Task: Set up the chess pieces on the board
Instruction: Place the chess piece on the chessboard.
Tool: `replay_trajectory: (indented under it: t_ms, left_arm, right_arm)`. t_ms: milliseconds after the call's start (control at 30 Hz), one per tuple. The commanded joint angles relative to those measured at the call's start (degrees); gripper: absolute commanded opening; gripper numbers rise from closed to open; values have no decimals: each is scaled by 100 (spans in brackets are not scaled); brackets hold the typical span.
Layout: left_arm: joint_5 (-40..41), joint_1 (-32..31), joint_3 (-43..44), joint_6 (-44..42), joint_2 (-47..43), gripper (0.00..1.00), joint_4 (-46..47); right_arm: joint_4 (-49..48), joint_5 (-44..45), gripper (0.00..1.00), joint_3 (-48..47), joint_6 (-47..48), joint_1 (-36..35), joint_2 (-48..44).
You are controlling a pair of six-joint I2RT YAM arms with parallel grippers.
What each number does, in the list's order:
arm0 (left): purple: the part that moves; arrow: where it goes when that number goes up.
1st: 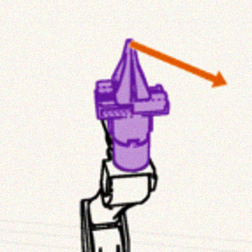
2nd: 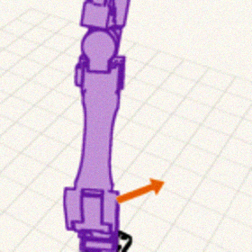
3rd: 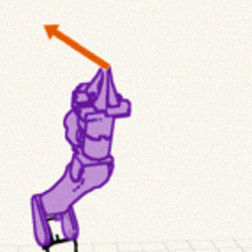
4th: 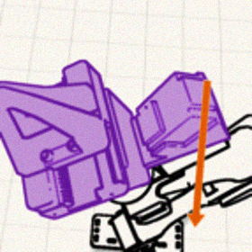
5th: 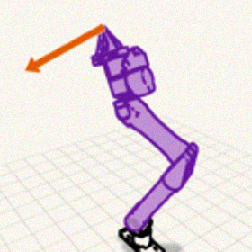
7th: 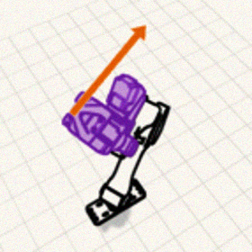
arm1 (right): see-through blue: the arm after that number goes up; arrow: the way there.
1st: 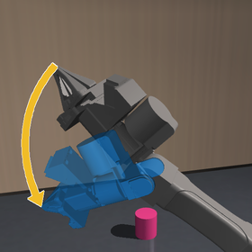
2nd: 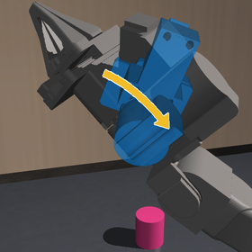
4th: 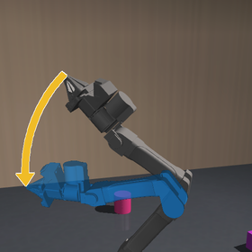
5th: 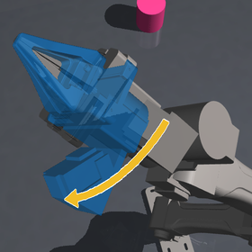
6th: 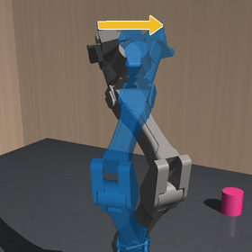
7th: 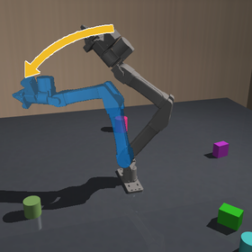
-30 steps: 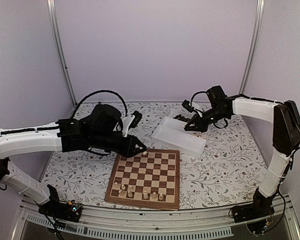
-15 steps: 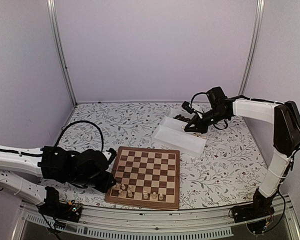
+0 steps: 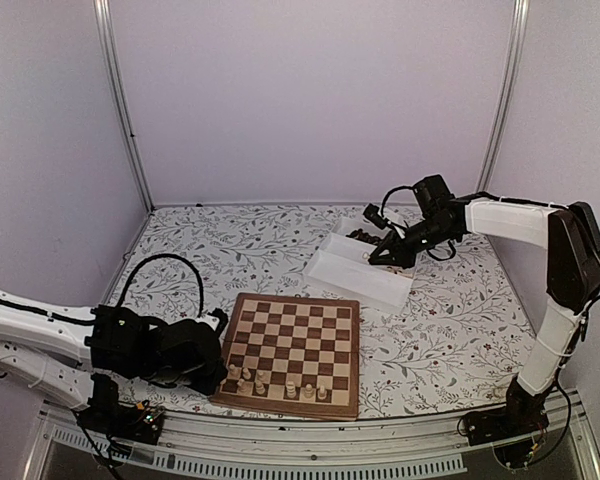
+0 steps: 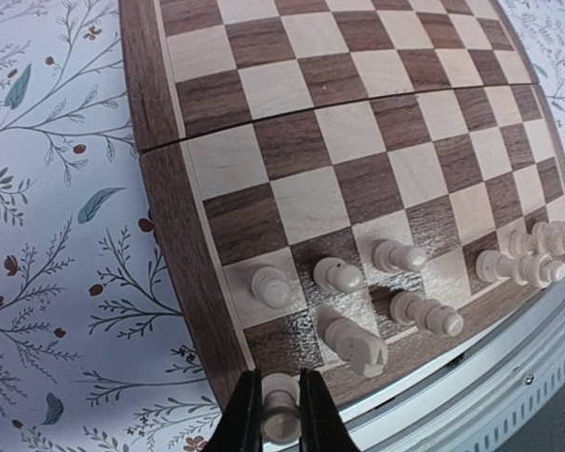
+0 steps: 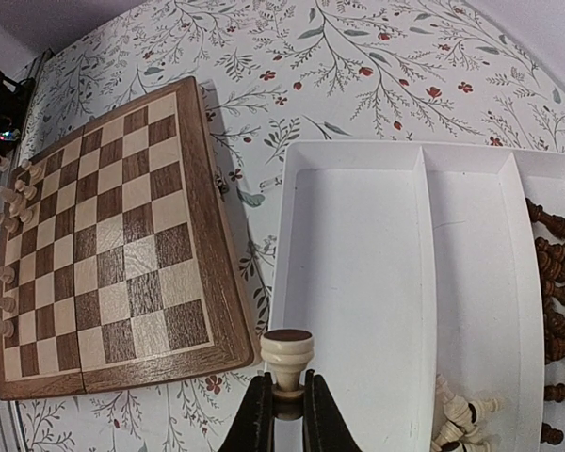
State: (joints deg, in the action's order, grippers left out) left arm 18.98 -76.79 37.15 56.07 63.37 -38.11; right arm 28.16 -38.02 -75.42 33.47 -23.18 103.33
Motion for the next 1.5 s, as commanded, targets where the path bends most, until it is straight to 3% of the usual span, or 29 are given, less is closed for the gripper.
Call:
replay_trajectory:
  t_ms: [0,900,1467]
  left_arm:
    - [68,-108,-126,89,54,4,267]
    - [0,-91,-357,-77,571,7,827]
    - [-127,-99,87,-203,451,31,221]
  right_arm:
    - [-88,57,1,45,52,0,-125]
    - [-83,179,2,36,99,2,-7]
    - [-57,166,2,10,77,-1,-65]
